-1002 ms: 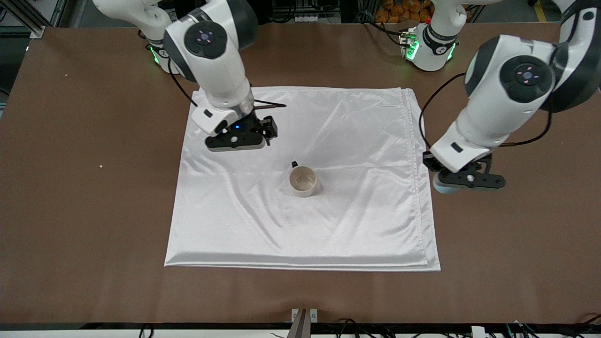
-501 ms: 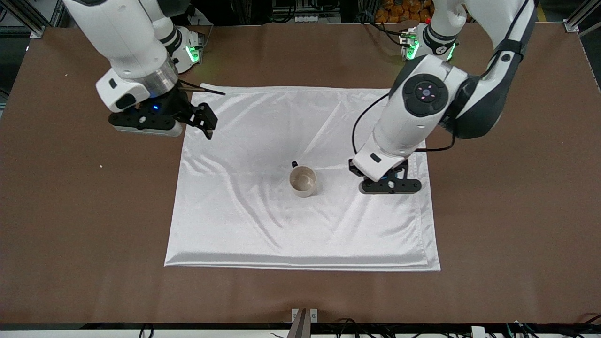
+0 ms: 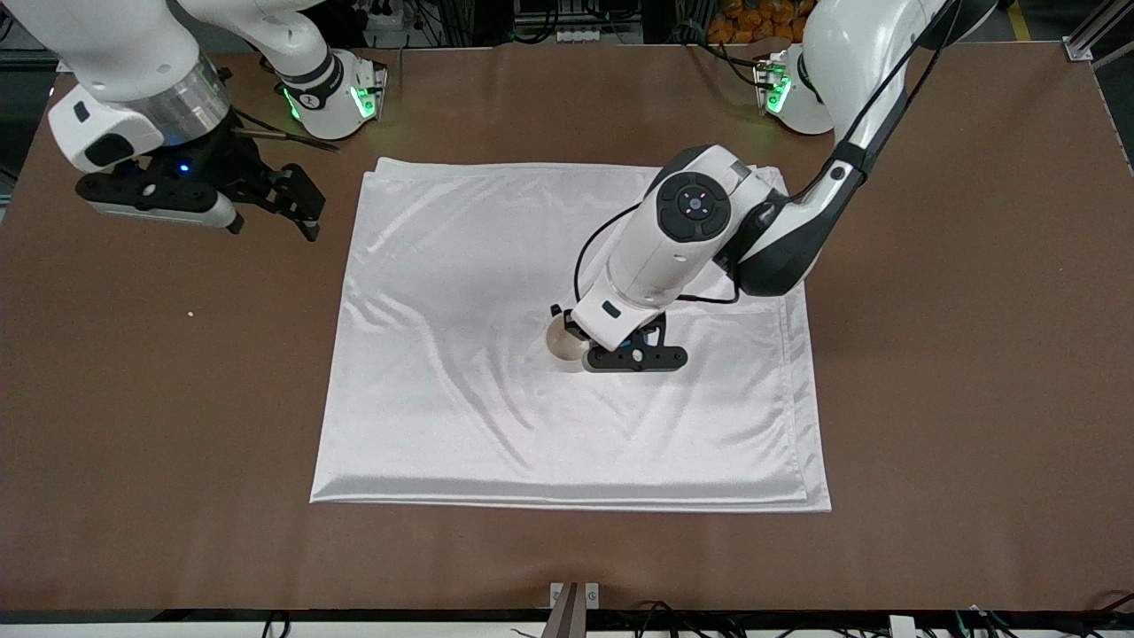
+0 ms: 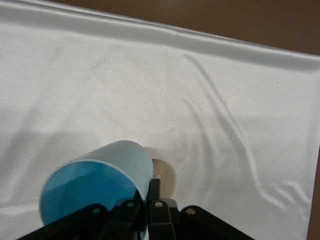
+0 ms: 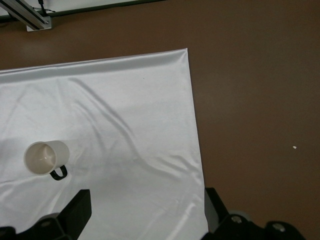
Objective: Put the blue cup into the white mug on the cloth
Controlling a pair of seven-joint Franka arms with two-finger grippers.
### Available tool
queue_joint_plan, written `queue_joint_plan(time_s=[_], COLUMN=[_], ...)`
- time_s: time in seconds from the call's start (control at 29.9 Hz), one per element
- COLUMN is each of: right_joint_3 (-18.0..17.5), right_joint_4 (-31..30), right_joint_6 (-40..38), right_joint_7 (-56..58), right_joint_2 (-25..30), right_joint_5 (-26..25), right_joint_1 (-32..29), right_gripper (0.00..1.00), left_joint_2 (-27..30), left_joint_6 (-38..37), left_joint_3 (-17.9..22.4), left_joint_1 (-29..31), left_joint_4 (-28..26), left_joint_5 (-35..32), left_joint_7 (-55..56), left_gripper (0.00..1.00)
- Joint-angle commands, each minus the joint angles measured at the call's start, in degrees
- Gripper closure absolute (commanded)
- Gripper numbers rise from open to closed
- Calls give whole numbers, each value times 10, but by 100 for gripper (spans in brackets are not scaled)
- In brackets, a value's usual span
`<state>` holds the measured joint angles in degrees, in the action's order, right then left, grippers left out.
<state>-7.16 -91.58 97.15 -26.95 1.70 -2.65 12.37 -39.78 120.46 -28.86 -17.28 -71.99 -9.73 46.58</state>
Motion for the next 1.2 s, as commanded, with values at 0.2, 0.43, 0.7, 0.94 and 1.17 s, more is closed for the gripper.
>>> queue_joint_plan(time_s=[0.2,0.43,0.7,0.94,1.17], right_joint_3=[65,104,137,146,146], right_joint_4=[3,3,18,21,20], right_joint_6=[-34,-42,-65,-73,-76], right_joint_7=[132,182,228,256,265], right_joint_2=[30,39,38,32,24], right_joint_5=[11,13,14,14,14], right_joint_1=[-14,-14,-16,-28,-38], right_gripper=[0,0,0,0,0], left_joint_2=[-71,-77,-77,-77,-77], left_joint_6=[31,27,24,24,24], left_joint_3=[-26,-30,-30,-30,-30], left_joint_1=[-21,-24,-23,-23,-23], left_joint_4=[35,23,-14,-34,-36], left_joint_5=[-13,-2,2,2,2], left_joint_7=[33,36,36,37,41], left_gripper=[100,100,100,100,89])
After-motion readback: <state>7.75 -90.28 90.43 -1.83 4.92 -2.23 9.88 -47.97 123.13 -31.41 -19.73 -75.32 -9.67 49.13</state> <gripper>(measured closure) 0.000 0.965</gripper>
